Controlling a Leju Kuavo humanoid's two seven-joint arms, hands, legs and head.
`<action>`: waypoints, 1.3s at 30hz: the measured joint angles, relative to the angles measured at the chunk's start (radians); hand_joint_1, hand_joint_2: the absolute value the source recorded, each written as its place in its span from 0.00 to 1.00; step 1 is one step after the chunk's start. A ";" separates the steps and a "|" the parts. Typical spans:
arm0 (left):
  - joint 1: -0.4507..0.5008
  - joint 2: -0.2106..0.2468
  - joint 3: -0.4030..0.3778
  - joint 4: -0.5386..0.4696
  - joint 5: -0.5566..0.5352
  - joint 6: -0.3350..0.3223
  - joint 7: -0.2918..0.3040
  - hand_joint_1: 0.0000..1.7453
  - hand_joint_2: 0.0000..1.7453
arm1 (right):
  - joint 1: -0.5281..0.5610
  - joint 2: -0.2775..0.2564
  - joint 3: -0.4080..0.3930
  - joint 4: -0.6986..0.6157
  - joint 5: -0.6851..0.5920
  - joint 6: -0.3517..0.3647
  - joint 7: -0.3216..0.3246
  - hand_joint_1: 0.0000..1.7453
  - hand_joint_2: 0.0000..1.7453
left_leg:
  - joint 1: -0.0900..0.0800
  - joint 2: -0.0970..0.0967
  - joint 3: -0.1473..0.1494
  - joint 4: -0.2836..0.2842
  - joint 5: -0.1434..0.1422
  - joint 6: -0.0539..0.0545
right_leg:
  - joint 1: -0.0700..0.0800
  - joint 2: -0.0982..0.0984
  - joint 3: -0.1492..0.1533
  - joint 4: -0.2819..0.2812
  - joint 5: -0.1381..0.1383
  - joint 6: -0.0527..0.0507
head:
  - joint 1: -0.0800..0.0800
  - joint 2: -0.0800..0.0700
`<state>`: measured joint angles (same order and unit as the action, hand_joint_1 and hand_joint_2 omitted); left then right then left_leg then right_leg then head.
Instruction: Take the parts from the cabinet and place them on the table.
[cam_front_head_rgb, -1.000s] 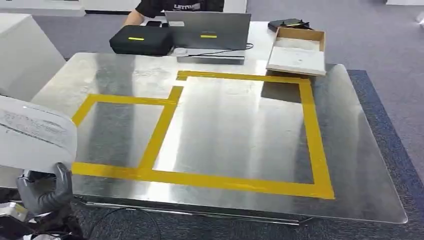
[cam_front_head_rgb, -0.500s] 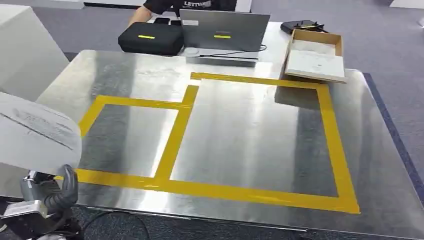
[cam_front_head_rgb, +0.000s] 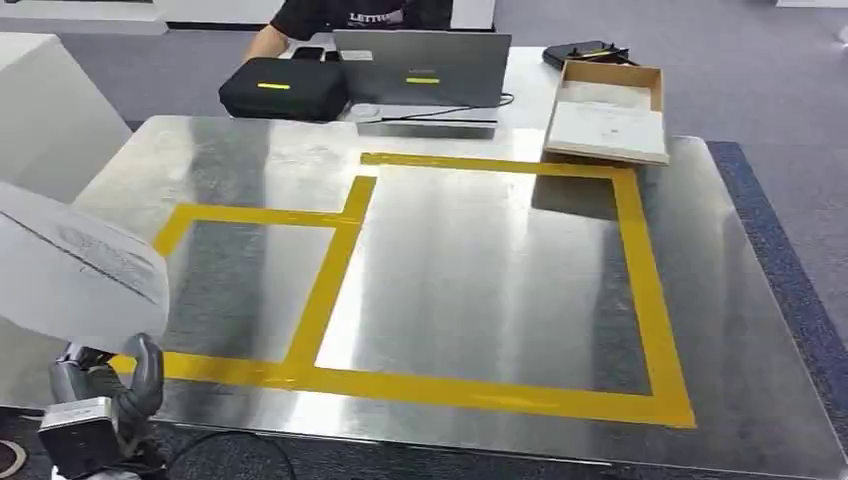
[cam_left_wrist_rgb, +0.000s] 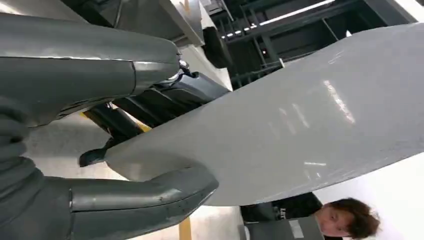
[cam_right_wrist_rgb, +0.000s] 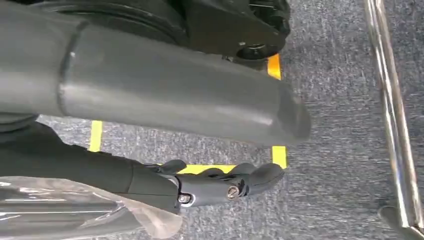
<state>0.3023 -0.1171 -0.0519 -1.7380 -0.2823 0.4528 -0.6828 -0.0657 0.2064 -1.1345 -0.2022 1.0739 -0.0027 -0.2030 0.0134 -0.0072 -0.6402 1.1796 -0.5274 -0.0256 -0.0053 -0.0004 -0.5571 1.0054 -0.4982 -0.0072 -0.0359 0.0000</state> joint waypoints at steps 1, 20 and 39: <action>-0.001 0.000 0.000 0.000 -0.005 0.006 -0.001 0.00 1.00 | -0.001 0.000 0.000 0.000 0.000 0.000 0.000 0.00 0.00 | 0.001 0.002 0.045 -0.094 0.045 0.002 | 0.000 0.000 0.003 0.001 -0.003 0.004 | 0.000 0.000; -0.008 -0.001 -0.005 0.002 0.036 -0.008 -0.001 0.00 0.00 | -0.006 0.000 -0.001 0.000 -0.001 0.000 -0.020 0.00 0.00 | -0.006 0.002 0.070 -0.152 0.046 0.028 | 0.002 0.004 -0.008 0.013 -0.001 0.033 | 0.013 0.000; -0.012 0.000 -0.005 0.002 0.064 -0.037 -0.015 0.00 0.00 | -0.005 0.003 -0.003 0.000 0.000 0.014 -0.008 0.00 0.00 | -0.008 0.008 0.134 -0.195 0.027 0.060 | 0.001 -0.002 -0.086 0.044 0.002 0.049 | 0.012 0.000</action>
<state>0.2903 -0.1167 -0.0568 -1.7357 -0.2178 0.4154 -0.6977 -0.0708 0.2098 -1.1372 -0.2018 1.0739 0.0111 -0.2106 0.0049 0.0013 -0.5061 0.9843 -0.5001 0.0340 -0.0047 -0.0022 -0.6434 1.0490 -0.4963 0.0416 -0.0236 -0.0004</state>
